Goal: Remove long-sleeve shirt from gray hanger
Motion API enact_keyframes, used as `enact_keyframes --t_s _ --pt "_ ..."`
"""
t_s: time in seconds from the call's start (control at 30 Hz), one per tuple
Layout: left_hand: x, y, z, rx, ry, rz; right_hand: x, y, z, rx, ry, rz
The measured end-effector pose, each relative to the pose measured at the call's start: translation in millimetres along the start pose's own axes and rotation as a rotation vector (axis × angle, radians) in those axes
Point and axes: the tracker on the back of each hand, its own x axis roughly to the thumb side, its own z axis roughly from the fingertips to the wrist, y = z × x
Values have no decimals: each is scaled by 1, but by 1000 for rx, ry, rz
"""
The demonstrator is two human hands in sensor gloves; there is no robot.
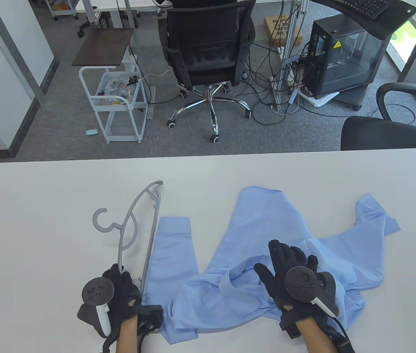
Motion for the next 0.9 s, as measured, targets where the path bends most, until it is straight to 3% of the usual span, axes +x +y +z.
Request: enact_keyframes --t_s 0.4,0.9 --pt "-10 -5 -8 -109 125 -105 -2 2 1 -6 4 -34" --pt "-9 -8 -8 -132 137 -160 -2 1 3 -38 0 -19"
